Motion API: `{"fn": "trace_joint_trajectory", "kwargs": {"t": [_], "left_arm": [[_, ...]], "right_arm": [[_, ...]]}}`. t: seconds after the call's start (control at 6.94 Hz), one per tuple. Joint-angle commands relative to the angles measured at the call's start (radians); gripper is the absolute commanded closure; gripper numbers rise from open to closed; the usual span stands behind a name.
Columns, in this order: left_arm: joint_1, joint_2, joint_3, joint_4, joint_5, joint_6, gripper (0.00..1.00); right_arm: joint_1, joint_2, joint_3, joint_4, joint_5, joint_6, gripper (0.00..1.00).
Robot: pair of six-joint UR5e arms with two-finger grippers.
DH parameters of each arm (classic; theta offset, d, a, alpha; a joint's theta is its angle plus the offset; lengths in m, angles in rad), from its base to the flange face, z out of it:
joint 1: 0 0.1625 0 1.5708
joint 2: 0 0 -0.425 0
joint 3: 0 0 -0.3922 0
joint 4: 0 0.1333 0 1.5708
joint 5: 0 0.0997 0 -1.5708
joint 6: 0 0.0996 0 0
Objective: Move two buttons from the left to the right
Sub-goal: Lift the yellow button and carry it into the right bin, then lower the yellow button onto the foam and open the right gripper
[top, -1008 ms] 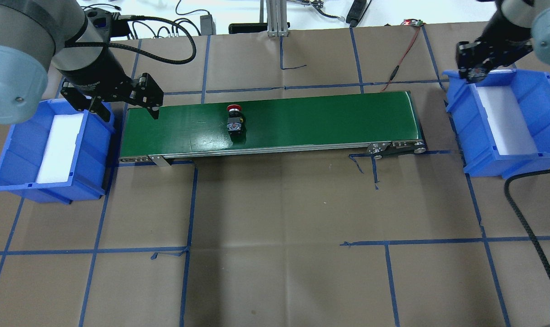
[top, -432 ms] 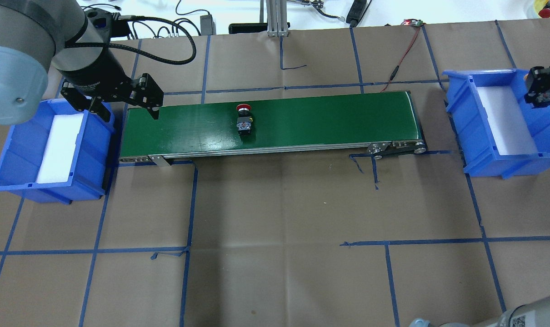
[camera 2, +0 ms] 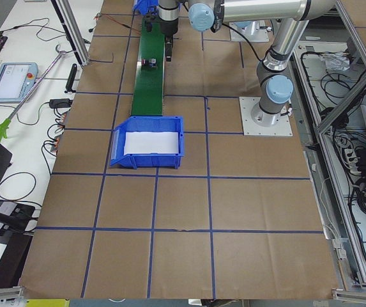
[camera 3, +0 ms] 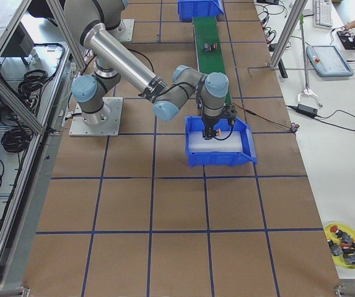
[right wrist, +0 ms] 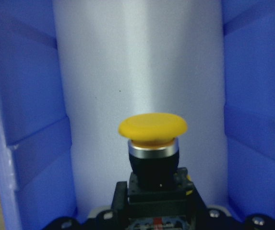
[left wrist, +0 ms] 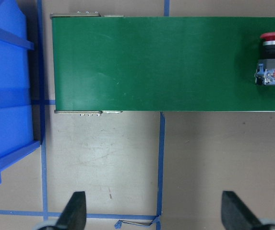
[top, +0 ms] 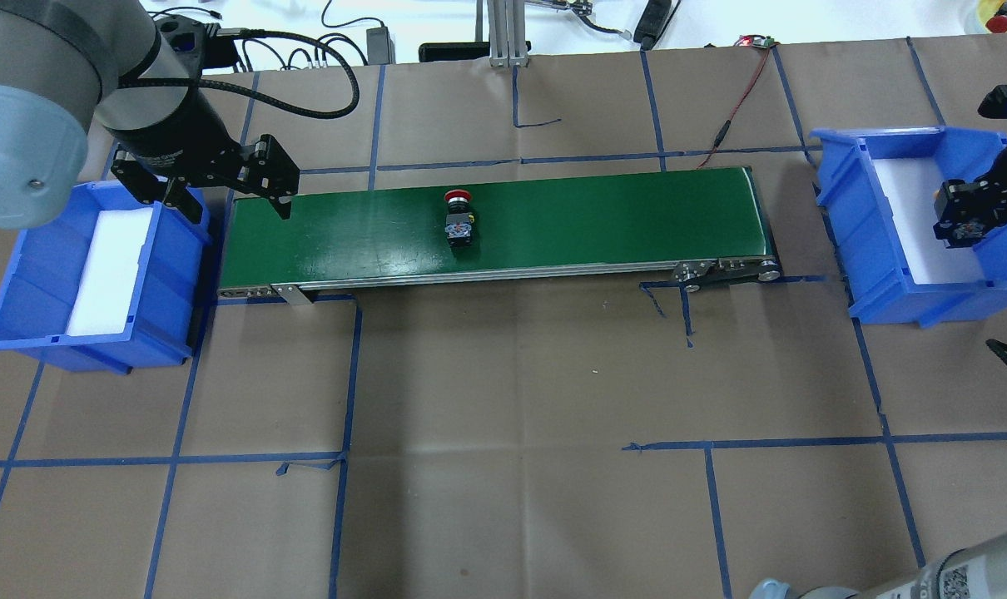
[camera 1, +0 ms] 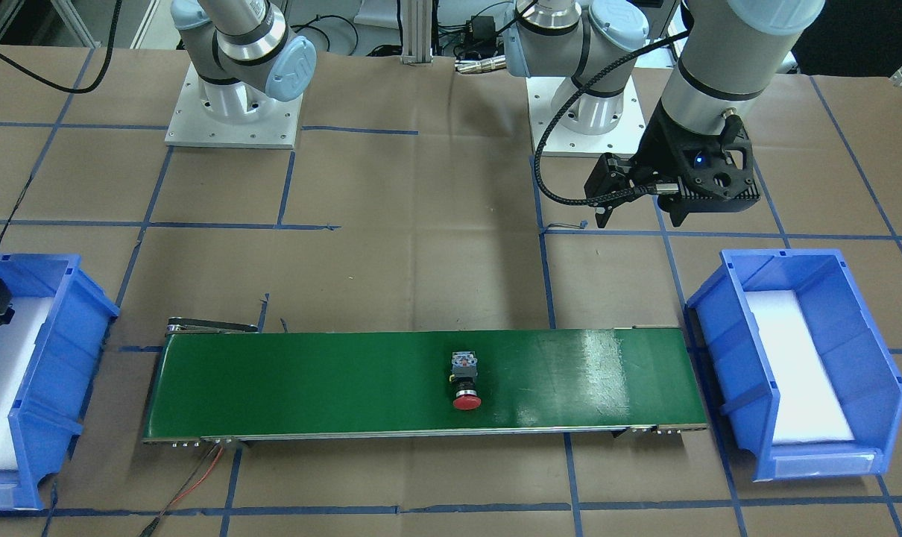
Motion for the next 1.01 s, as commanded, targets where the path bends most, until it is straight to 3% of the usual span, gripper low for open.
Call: {"fn": "trace_joint_trajectory", "kwargs": {"t": [0.0, 0.43, 0.58, 0.72, 0.86], "left_arm": [[0.0, 0.0, 0.0, 0.0, 0.0, 0.0, 0.0], [0.0, 0.002, 0.0, 0.0, 0.0, 0.003, 0.0], [0.0, 0.0, 0.0, 0.0, 0.0, 0.003, 0.0], [0.0, 0.002, 0.0, 0.0, 0.0, 0.003, 0.0], [0.0, 0.002, 0.0, 0.0, 0.0, 0.003, 0.0]], "right_arm": [[-0.001, 0.055, 0.018, -0.04, -0.001, 0.0, 0.96], [-0.001, 0.086, 0.04, -0.039, -0.032, 0.008, 0.86], [-0.001, 0.09, 0.041, -0.042, -0.043, 0.009, 0.67], [0.001, 0.087, 0.043, -0.041, -0.032, 0.014, 0.22], [0.001, 0.087, 0.038, -0.041, -0.028, 0.012, 0.12]]}}
